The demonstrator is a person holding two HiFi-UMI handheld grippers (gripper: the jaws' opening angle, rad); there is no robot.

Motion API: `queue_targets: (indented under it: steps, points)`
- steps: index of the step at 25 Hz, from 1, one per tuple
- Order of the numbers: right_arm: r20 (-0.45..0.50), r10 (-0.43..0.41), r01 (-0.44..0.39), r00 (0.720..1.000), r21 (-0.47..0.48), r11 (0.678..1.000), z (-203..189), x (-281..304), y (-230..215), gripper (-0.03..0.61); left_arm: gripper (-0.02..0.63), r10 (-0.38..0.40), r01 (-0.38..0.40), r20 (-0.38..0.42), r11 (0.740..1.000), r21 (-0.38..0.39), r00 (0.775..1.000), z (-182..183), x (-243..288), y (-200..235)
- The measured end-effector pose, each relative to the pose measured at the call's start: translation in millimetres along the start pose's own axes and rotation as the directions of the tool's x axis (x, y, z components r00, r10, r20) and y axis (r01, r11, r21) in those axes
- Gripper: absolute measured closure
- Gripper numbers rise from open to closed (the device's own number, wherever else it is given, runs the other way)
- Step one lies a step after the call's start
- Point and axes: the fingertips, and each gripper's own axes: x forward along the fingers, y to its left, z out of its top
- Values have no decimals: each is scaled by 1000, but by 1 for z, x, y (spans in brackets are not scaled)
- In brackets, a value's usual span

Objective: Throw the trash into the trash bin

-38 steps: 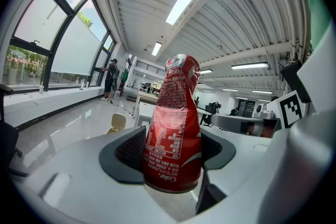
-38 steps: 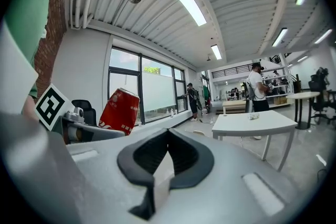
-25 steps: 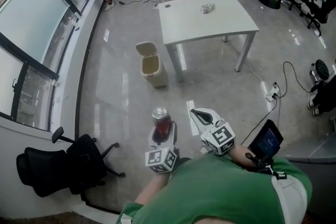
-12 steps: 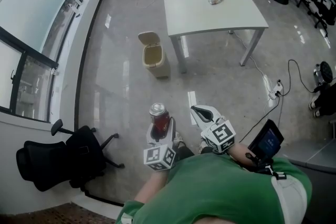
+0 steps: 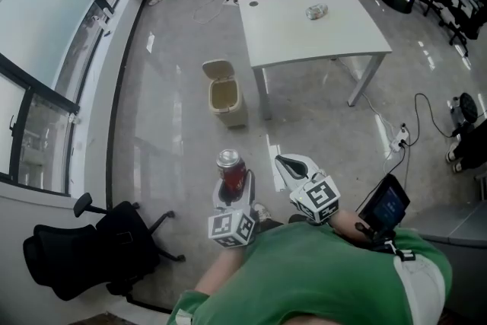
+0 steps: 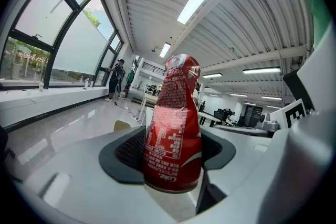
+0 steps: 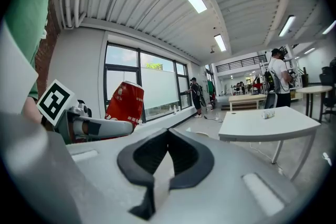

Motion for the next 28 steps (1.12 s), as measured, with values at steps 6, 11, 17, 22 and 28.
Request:
queue_targets:
  steps: [6, 11, 17, 22, 28]
  points:
    - [18, -30, 30, 999, -22, 999, 20, 41, 11, 575, 337, -34, 34, 3, 999, -6, 999, 21, 12, 37]
    - [23, -46, 47, 999, -22, 999, 25, 70, 24, 575, 337, -57, 57, -8, 998, 3, 998, 31, 13, 67]
    - [23, -65, 66, 998, -21, 998, 28, 93, 39, 575, 337, -73, 73, -23, 997, -3, 997, 36, 10, 95]
    - [18, -74, 75, 997, -26, 997, 26, 105, 42, 575, 337, -79, 79, -35, 997, -15, 996, 34, 13, 108]
    - [6, -79, 79, 997, -16, 997, 26, 120, 34, 575, 337, -82, 81, -36, 997, -20, 996, 37, 27, 116]
